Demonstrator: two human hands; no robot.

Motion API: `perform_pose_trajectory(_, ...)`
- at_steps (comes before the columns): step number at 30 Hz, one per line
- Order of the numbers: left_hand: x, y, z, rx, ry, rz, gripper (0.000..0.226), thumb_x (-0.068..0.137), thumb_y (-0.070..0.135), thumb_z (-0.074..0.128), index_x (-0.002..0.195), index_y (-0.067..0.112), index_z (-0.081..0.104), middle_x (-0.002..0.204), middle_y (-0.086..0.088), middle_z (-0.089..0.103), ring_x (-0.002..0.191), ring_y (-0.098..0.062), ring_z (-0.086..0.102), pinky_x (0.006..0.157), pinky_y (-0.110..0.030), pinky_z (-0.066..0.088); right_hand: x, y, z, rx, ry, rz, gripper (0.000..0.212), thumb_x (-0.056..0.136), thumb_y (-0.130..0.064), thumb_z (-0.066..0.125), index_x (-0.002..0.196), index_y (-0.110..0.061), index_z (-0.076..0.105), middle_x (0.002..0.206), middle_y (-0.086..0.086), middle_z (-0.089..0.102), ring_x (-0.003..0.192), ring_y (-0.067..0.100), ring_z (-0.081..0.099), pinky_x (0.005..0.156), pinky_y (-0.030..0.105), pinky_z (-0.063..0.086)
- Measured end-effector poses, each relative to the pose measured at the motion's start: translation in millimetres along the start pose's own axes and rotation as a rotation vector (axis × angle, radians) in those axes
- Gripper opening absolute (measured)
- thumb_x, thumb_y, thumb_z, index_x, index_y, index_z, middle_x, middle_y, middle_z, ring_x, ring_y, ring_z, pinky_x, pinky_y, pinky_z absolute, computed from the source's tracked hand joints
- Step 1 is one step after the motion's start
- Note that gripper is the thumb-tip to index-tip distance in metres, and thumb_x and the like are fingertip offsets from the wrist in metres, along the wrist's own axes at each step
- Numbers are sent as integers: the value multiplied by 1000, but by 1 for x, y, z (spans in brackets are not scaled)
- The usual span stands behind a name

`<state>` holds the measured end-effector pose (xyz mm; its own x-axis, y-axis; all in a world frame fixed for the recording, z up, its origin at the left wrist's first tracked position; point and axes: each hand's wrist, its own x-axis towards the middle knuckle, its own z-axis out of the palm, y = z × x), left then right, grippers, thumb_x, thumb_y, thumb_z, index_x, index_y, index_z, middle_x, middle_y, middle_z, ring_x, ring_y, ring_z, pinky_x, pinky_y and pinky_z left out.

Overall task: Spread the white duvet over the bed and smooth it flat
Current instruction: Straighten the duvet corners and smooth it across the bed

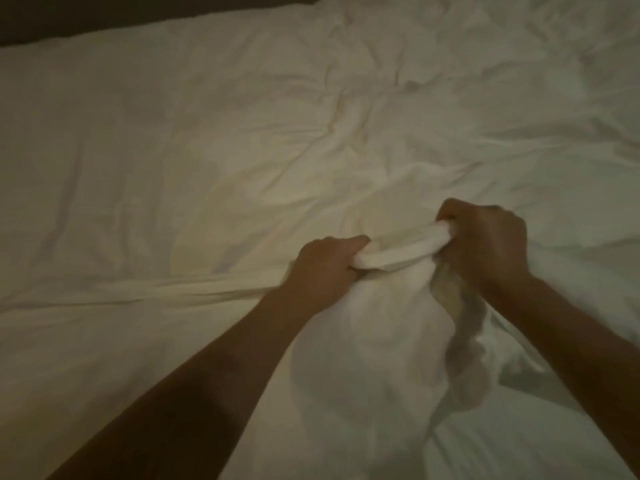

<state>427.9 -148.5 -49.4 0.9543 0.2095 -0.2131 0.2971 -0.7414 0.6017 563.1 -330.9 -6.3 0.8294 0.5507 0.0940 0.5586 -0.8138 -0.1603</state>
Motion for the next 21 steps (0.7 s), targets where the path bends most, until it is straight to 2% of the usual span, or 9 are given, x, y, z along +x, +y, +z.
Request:
perform_pose_trajectory(3,23,-39,18,-13,-122,-219,41,94,42,58,129,20,63,129,-9,63,119,-28,57,99,-35,43,-4,23,34,-116,-197,17,26,78,-30,68,102,-28,60,91,-3,65,82,25,62,67,31,43)
perform_pose_trajectory(5,23,-65,28,34,-376,-336,43,93,51,56,116,17,70,117,-10,68,107,-28,63,92,-37,48,-26,44,68,-249,-438,14,35,86,-35,59,121,-30,53,115,-4,64,103,20,62,83,31,45)
perform_pose_trajectory(6,24,-69,34,72,-432,-359,45,93,53,54,113,16,70,113,-10,69,102,-28,64,87,-36,50,-34,54,80,-278,-475,19,37,88,-35,57,124,-31,51,118,-6,62,106,19,61,86,31,43)
perform_pose_trajectory(9,34,-60,40,228,-306,-303,43,94,52,52,116,18,66,115,-7,67,105,-28,63,84,-33,46,-32,75,78,-296,-361,9,37,83,-32,65,116,-28,51,109,-2,57,98,21,57,82,34,43)
perform_pose_trajectory(13,43,-36,20,434,-100,-184,24,93,39,51,105,29,69,105,1,71,98,-21,67,77,-29,46,-16,102,35,-406,-326,58,37,80,-17,59,114,-23,47,110,-1,53,100,22,54,79,33,41)
perform_pose_trajectory(15,55,-35,8,447,-129,-185,23,94,37,51,105,29,69,107,2,71,100,-22,66,75,-28,44,-9,127,13,-426,-314,104,24,84,-20,54,107,-24,49,105,-2,57,96,22,60,69,31,41)
perform_pose_trajectory(18,64,-35,12,345,-216,-321,31,91,48,56,111,28,70,110,-1,70,104,-26,65,78,-30,45,0,169,5,-393,-257,221,13,86,-29,57,96,-21,56,90,2,66,81,27,66,60,28,38)
perform_pose_trajectory(19,63,-30,23,315,-152,-294,33,90,44,56,117,28,68,114,-2,68,107,-26,64,82,-31,45,2,176,12,-389,-289,237,16,85,-33,60,94,-20,57,87,3,67,80,27,66,60,28,37)
perform_pose_trajectory(21,58,-4,56,224,113,-53,47,81,33,53,127,26,62,118,-2,66,107,-26,63,89,-32,46,4,182,36,-372,-381,230,10,88,-29,54,92,-22,60,90,2,70,83,26,67,62,27,36)
